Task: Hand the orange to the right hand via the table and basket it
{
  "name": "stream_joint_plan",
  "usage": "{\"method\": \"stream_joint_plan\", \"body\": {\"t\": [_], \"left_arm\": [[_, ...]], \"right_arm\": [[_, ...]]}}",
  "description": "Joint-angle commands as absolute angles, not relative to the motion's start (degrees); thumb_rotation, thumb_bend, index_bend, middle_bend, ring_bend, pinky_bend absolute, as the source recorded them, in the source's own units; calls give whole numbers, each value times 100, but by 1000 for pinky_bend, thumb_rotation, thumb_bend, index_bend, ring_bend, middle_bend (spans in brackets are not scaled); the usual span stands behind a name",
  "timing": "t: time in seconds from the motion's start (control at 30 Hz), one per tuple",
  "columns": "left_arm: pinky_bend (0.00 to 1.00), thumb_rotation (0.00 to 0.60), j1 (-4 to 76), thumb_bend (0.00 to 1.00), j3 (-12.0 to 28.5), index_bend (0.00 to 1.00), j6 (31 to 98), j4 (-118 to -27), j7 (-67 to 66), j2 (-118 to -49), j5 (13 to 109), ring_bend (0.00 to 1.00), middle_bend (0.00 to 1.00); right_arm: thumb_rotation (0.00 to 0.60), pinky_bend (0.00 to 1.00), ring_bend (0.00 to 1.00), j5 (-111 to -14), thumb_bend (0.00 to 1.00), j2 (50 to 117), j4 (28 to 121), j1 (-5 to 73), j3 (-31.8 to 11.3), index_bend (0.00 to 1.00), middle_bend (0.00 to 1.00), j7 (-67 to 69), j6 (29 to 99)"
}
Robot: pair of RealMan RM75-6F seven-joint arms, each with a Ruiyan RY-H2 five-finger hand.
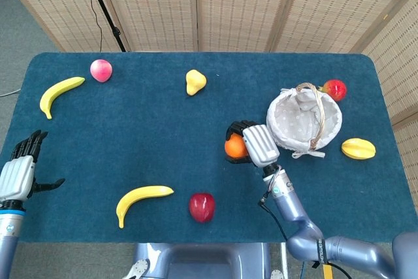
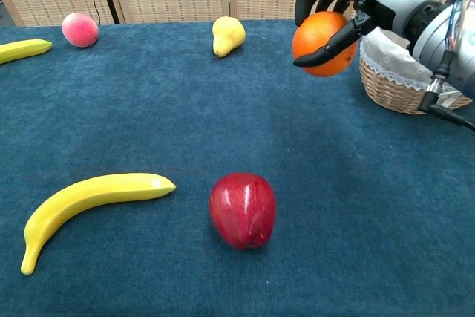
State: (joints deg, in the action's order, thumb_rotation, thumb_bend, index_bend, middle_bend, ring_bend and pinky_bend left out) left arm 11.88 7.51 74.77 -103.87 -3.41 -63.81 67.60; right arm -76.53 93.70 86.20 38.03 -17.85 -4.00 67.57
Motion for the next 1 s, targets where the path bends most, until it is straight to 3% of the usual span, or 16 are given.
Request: {"method": "stream_joint_plan", "body": {"t": [0.03,0.5,1.0], "left_arm": [[0,600,1205,66,744,0,7452,-10382,-369,-6400,6757,0,0],[0,600,1226,66,723,0,7429,-10399,-427,-6431,6767,0,0],[0,600,1250,66,709,0,7344,-10390,-371,-6420,6758,0,0]], "right_arm": [[600,691,709,-7540,71,9220,8509,3919,-1956,747,683,-411,6622],[600,691,708,-7267,71,8918,8030,4265,-2236,748,684,-299,6251],[600,691,708,-7600,71,8580,7495,4309,-1930,750,684,-669,6360]]}}
